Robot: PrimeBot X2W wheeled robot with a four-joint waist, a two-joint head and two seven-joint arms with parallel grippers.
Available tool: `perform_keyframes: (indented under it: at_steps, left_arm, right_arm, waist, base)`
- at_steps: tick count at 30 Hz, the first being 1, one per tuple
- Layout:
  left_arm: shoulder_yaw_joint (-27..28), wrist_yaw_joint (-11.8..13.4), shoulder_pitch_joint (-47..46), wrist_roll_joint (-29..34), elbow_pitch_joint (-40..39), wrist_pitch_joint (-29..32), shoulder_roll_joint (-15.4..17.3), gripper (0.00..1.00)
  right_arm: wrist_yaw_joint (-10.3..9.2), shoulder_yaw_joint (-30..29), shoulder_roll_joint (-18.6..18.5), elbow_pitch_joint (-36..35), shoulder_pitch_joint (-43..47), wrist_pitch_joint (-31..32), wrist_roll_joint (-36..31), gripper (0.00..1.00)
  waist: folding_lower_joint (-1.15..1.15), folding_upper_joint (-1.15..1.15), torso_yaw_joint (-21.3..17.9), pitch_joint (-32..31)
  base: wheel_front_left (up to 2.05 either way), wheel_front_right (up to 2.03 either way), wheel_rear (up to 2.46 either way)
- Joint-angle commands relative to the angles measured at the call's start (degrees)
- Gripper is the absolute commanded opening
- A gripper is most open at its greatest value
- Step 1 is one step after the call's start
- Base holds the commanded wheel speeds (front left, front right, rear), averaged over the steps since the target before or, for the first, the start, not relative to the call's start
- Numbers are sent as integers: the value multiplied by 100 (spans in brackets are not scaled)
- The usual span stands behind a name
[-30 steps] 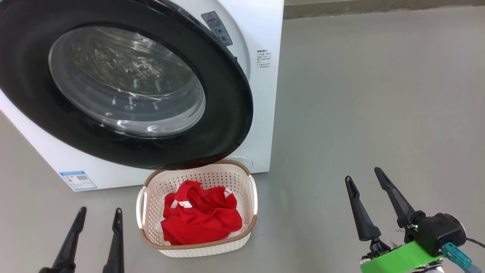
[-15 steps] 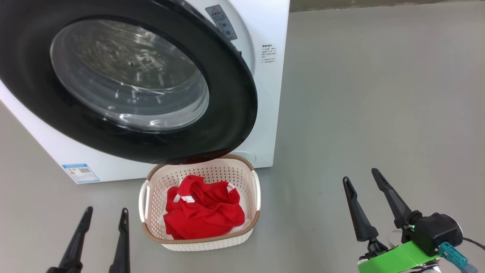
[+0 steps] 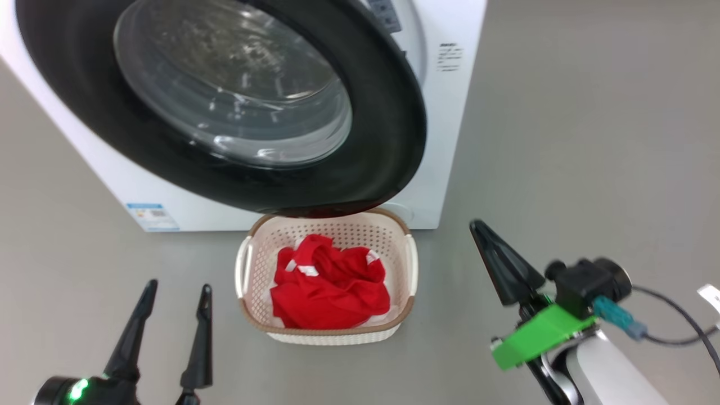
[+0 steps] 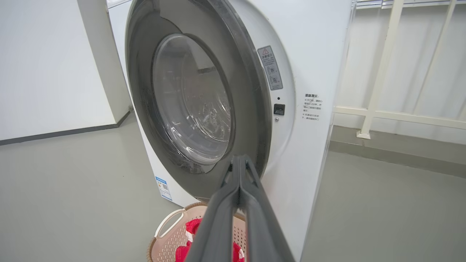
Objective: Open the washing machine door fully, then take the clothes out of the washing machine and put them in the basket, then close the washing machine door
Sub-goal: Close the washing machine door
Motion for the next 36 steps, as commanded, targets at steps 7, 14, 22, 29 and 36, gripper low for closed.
perform_keyframes:
  at_steps: [7,14,22,29,36]
  left_arm:
    - [-121,-2,-322,35,-222,-51,19,100]
    - [-337,31,-454,-121,-207,-51,13,100]
    - [-508,61,-674,-209,-168,-51,11,100]
    - [-521,23,-748,-127,-46,-51,11,100]
    - [-578,-5,-845,-162,-23,-51,11,100]
  right_arm:
    - [19,513,-142,404,-1033,-36,272,0]
    - [19,506,-251,826,-1763,-36,357,0]
    - [19,364,-503,1202,-2433,-36,410,0]
    - [19,347,-637,1449,-2905,-36,486,0]
    - [19,134,-705,1609,-3282,-36,502,0]
  waist:
    - [0,0,620,305]
    - [0,0,1047,571]
    - [0,0,1442,902]
    - [0,0,1565,1051]
    - [0,0,1626,1158]
  base:
    - [0,0,0]
    - [0,0,0]
    - [0,0,0]
    - [0,0,0]
    - [0,0,0]
